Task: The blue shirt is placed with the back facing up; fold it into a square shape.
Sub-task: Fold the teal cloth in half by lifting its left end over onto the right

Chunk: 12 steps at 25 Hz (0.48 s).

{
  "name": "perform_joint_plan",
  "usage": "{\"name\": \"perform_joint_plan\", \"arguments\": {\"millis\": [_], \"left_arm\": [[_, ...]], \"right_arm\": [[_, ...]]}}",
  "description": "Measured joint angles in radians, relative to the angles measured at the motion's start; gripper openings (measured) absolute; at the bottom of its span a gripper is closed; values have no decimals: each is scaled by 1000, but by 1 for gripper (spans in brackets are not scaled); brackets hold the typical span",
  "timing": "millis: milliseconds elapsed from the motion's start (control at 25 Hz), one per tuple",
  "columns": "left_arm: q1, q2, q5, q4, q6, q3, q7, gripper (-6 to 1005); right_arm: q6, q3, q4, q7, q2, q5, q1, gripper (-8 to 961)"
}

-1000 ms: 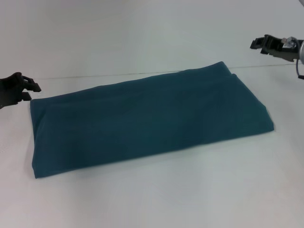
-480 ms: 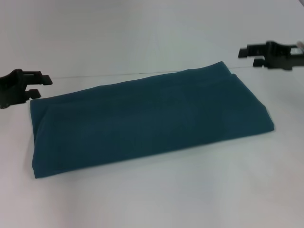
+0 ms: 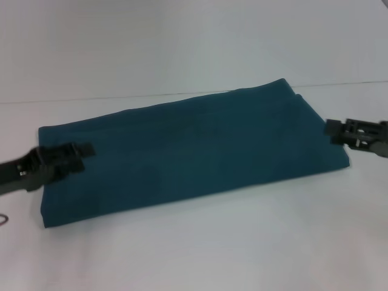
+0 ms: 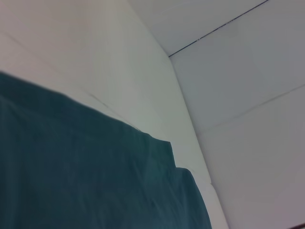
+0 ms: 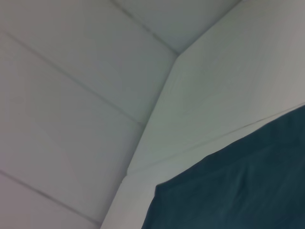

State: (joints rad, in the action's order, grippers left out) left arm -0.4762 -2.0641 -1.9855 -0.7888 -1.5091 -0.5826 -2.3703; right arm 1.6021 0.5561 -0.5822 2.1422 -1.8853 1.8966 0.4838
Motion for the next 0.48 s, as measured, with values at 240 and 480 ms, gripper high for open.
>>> {"name": "perform_joint_plan", "arguments": {"millis": [240,480], "left_arm": [[3,-4,25,94,66,60,9,664],[-7,6,22,171,215,85,-103,774]], "right_arm": [[-45,-74,21,-24,-15,2,-34,831],[-132,-76,26,-25,-33,5,-19,907]]}}
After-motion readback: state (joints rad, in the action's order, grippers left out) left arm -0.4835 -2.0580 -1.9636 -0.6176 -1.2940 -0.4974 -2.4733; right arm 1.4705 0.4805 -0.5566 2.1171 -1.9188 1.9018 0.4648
